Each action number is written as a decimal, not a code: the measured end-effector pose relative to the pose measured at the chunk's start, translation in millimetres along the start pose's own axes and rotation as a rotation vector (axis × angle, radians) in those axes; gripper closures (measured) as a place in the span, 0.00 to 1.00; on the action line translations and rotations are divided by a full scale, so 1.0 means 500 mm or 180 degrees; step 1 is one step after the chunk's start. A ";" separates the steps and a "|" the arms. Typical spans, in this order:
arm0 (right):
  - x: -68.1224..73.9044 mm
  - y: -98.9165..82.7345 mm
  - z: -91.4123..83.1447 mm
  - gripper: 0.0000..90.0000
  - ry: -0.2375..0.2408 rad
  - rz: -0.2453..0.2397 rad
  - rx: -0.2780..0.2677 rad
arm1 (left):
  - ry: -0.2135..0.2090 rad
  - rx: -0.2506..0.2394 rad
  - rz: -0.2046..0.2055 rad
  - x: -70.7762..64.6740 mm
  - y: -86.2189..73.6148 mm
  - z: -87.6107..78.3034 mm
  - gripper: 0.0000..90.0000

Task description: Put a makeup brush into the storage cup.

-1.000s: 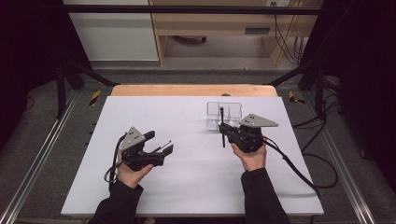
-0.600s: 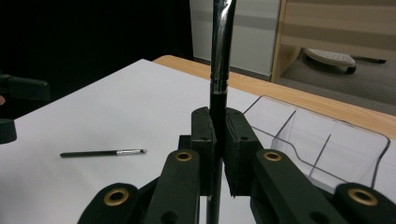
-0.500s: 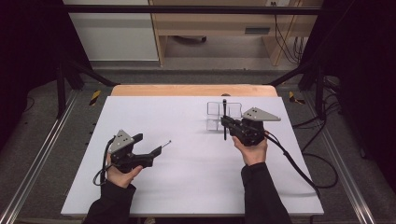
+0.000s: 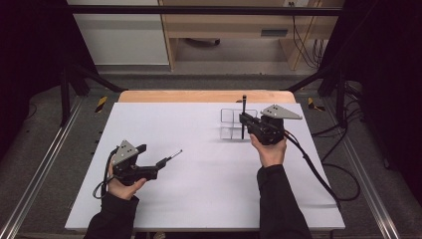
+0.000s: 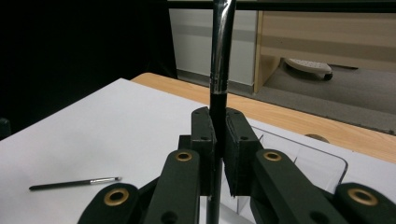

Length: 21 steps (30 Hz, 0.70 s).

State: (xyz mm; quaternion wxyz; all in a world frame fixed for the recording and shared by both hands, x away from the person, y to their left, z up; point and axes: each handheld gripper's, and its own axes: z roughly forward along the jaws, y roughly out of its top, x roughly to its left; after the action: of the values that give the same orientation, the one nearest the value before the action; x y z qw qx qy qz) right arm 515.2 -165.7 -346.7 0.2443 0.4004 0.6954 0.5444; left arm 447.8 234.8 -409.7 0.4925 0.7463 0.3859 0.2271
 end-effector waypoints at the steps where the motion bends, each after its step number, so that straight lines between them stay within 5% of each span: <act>1: -0.002 0.002 0.002 0.93 -0.0014 0.0006 -0.0002 | -0.0004 0.0004 0.0005 0.001 -0.001 0.000 0.11; 21: -0.043 0.028 0.049 0.93 -0.0254 0.0080 -0.0083 | 0.0013 -0.0008 0.0005 0.006 -0.002 -0.005 0.11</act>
State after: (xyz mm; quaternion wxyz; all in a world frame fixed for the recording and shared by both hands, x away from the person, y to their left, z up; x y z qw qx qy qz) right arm 550.5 -168.5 -342.7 0.2702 0.4273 0.6729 0.5400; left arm 447.7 238.9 -409.9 0.4925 0.7455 0.3860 0.2295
